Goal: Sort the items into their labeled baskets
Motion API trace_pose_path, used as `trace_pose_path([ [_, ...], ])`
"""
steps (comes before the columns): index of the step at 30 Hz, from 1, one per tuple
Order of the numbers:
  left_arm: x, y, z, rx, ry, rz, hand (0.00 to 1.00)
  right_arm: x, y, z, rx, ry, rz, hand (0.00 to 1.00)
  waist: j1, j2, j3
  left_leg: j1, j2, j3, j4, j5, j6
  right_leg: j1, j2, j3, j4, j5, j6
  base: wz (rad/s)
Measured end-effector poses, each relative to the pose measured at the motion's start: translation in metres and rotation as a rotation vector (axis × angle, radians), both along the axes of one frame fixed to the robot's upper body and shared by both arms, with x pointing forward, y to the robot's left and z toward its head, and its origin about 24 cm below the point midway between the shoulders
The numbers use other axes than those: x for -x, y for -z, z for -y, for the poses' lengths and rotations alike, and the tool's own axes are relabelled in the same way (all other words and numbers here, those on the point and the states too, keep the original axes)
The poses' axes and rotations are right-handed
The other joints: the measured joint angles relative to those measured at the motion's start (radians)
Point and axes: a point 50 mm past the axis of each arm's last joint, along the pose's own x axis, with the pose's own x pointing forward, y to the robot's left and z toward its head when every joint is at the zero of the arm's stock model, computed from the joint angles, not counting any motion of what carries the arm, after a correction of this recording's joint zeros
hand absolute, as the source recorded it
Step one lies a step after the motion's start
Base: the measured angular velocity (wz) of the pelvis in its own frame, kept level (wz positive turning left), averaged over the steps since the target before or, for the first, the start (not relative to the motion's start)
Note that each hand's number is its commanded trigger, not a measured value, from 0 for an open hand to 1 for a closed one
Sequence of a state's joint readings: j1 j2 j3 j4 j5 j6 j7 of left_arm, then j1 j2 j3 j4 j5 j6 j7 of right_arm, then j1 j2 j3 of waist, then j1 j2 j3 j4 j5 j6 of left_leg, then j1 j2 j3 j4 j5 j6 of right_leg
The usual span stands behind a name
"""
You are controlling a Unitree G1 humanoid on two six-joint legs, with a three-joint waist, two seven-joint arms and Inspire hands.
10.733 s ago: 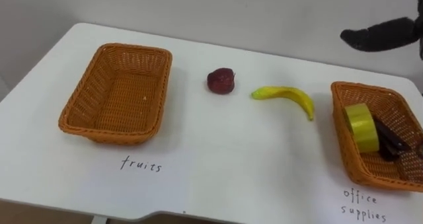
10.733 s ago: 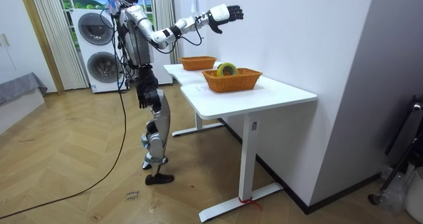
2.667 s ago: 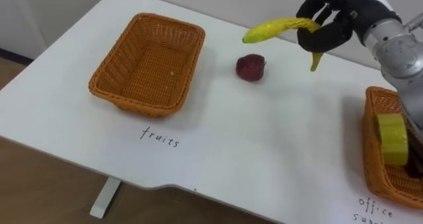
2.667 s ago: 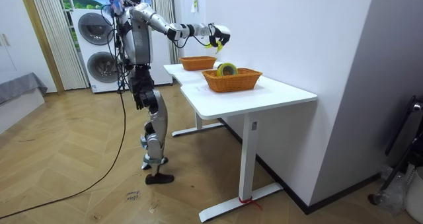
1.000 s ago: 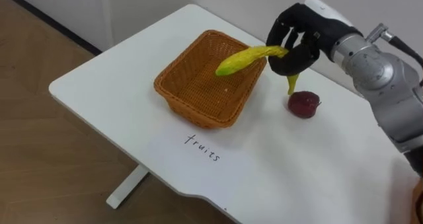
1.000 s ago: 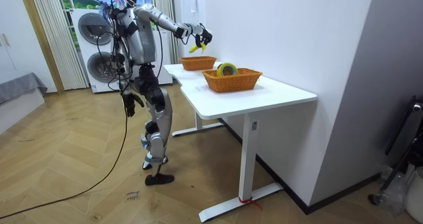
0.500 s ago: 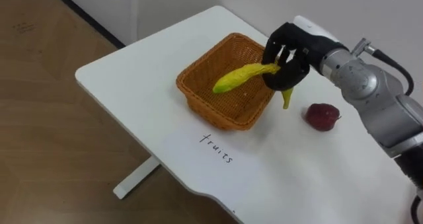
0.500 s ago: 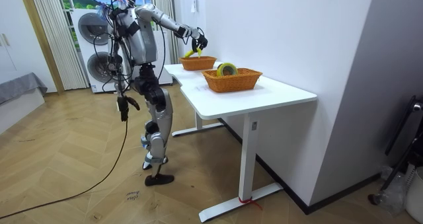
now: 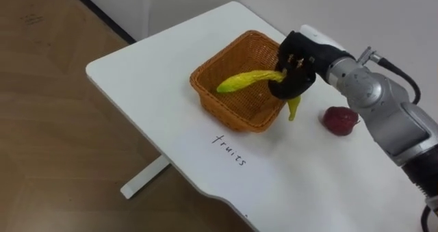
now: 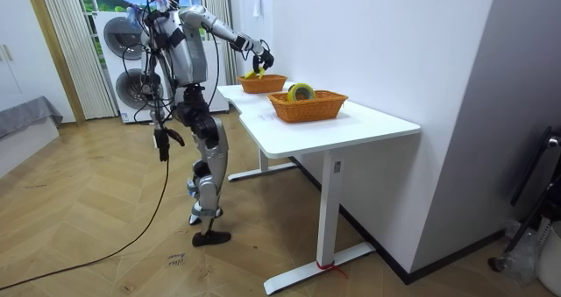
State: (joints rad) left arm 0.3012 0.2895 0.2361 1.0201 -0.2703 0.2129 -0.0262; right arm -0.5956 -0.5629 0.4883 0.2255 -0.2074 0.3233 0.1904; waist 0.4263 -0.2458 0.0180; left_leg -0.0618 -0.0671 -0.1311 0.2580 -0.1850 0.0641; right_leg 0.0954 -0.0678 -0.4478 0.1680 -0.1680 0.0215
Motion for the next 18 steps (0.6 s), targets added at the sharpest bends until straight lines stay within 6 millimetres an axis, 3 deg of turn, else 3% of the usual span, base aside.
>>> trace_pose_path([
  [3,-0.002,0.000,0.000,0.003,0.005,0.004,0.00,-0.001,0.004,0.004,0.004,0.019,-0.010,1.00,0.008,0.000,0.0000,0.001,0.000,0.000,0.001,0.000,0.000,0.001,0.000,-0.001,0.000,0.000,0.000,0.00],
  [4,-0.003,-0.001,0.000,0.003,0.008,0.011,0.00,-0.002,0.007,0.007,0.008,0.034,-0.022,0.95,0.015,0.000,0.0000,0.001,0.000,0.000,0.001,0.000,0.000,0.001,0.000,-0.001,0.000,0.000,0.000,0.00],
  [5,-0.004,-0.001,0.000,0.003,0.009,0.013,0.00,-0.002,0.008,0.008,0.010,0.041,-0.028,0.78,0.018,0.000,0.0000,0.000,0.000,0.000,0.001,0.000,0.000,0.001,0.000,-0.002,0.000,0.000,0.000,0.00],
  [6,-0.004,-0.001,-0.001,0.003,0.010,0.014,0.00,-0.002,0.010,0.010,0.011,0.049,-0.036,0.24,0.021,0.000,0.0000,0.000,0.000,0.000,0.001,0.000,0.000,0.001,0.000,-0.002,0.000,0.000,0.000,0.00],
  [7,-0.004,-0.001,-0.001,0.002,0.010,0.013,0.00,-0.002,0.011,0.010,0.012,0.053,-0.039,0.04,0.022,0.000,0.0000,0.000,0.000,-0.001,0.001,0.000,0.000,0.001,0.000,-0.004,0.000,0.000,0.000,0.00],
  [8,-0.004,-0.001,-0.001,0.002,0.010,0.013,0.00,-0.002,0.011,0.011,0.012,0.055,-0.040,0.00,0.021,0.000,0.0000,-0.001,0.000,-0.002,0.001,0.000,0.000,0.001,0.000,-0.006,0.000,0.000,0.000,0.05],
  [18,-0.006,-0.003,-0.002,-0.008,0.018,0.026,0.00,-0.004,0.017,0.021,0.052,0.112,-0.034,0.00,0.040,0.000,-0.0001,-0.002,-0.002,-0.011,0.001,0.000,0.000,0.002,-0.001,-0.021,0.001,0.000,0.000,0.02],
])
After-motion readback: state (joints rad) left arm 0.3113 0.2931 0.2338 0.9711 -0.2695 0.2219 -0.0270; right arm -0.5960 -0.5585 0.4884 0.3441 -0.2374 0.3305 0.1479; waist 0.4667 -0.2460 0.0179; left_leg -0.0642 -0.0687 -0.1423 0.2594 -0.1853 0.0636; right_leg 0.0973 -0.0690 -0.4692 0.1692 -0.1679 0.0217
